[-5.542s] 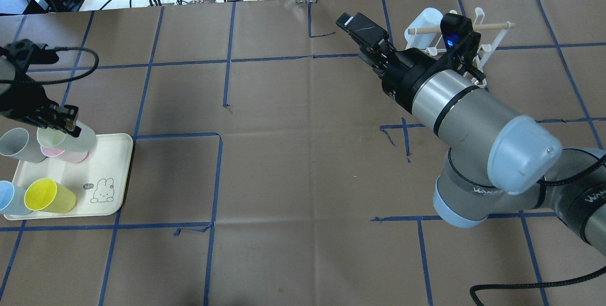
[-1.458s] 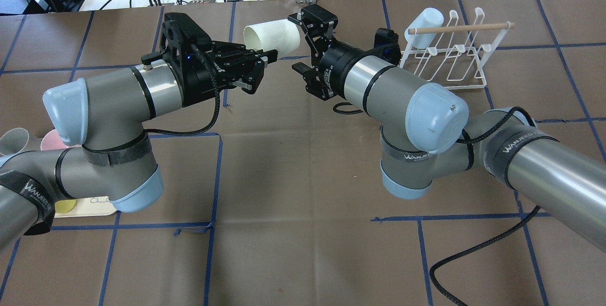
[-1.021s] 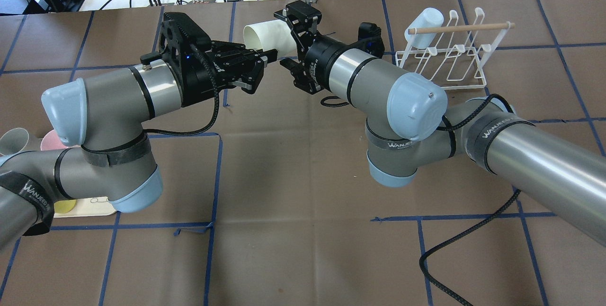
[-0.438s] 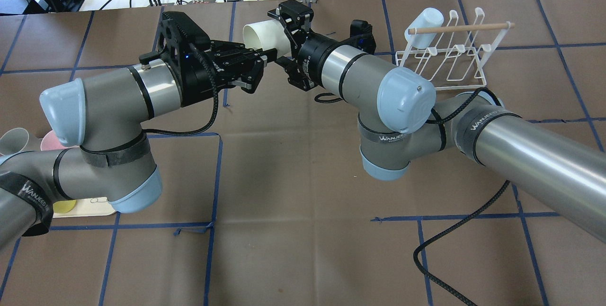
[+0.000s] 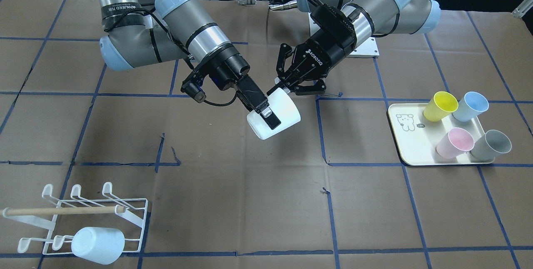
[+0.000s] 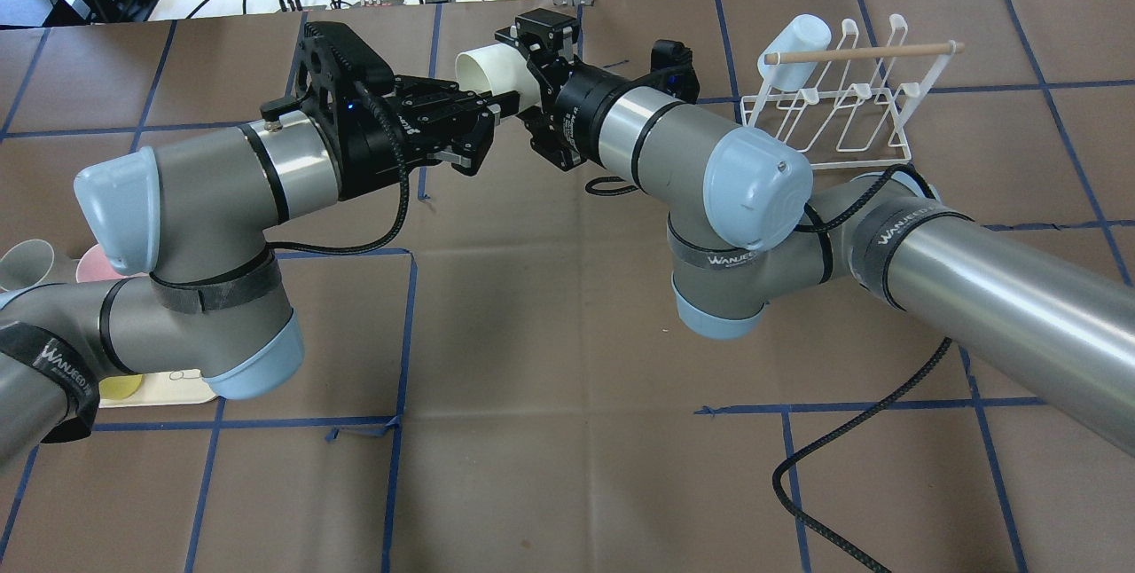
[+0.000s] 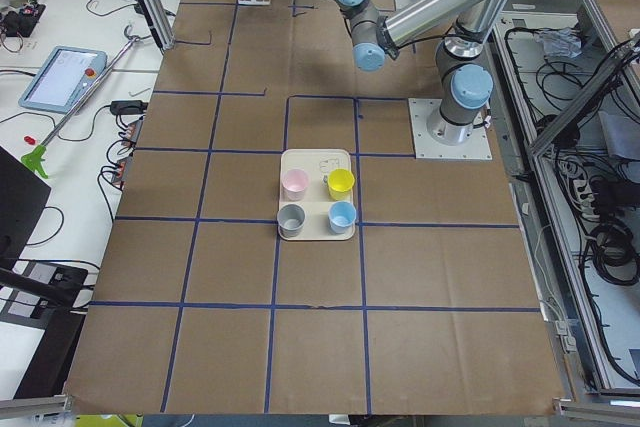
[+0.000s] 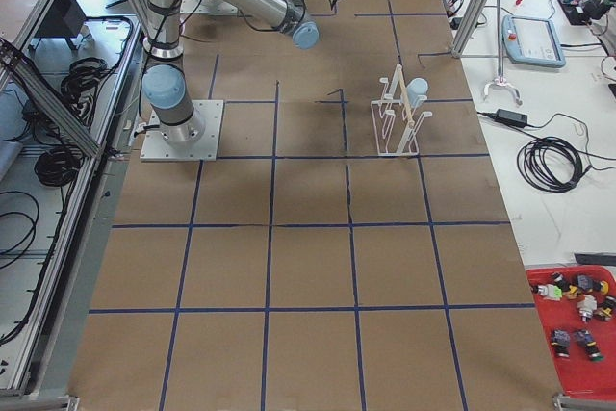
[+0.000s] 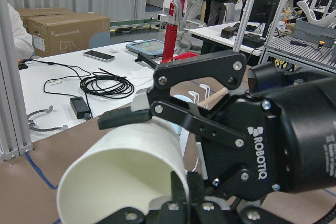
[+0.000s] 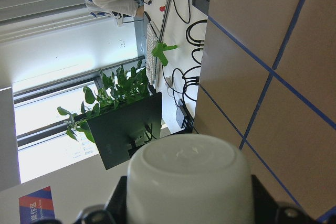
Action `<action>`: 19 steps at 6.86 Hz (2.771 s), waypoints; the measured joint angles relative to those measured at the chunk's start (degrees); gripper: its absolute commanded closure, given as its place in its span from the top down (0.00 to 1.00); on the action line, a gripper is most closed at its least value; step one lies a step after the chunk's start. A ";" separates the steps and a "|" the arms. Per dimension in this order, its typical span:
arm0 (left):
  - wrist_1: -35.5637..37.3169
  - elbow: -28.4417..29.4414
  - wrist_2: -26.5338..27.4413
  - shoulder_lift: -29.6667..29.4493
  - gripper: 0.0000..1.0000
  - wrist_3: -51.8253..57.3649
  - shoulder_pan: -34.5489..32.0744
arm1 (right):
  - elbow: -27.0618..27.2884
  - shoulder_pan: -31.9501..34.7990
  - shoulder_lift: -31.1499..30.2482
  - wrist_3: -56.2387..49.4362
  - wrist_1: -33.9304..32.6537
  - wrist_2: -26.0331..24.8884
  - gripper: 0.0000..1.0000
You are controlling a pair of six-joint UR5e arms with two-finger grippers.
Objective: Transfer IKEA cup to right arm and place on rack
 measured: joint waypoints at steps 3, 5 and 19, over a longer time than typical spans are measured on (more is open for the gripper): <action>0.00 0.30 0.28 0.24 0.88 -0.40 0.01 | -0.01 -0.02 -0.19 0.04 -0.05 0.17 0.33; -0.08 0.53 0.16 0.19 0.98 -1.16 0.12 | -0.04 -0.05 -0.30 -0.12 -0.09 0.06 0.30; -65.51 25.52 51.42 -0.57 0.99 -17.24 -0.78 | -2.20 -24.58 0.27 -53.35 -0.14 -8.70 0.07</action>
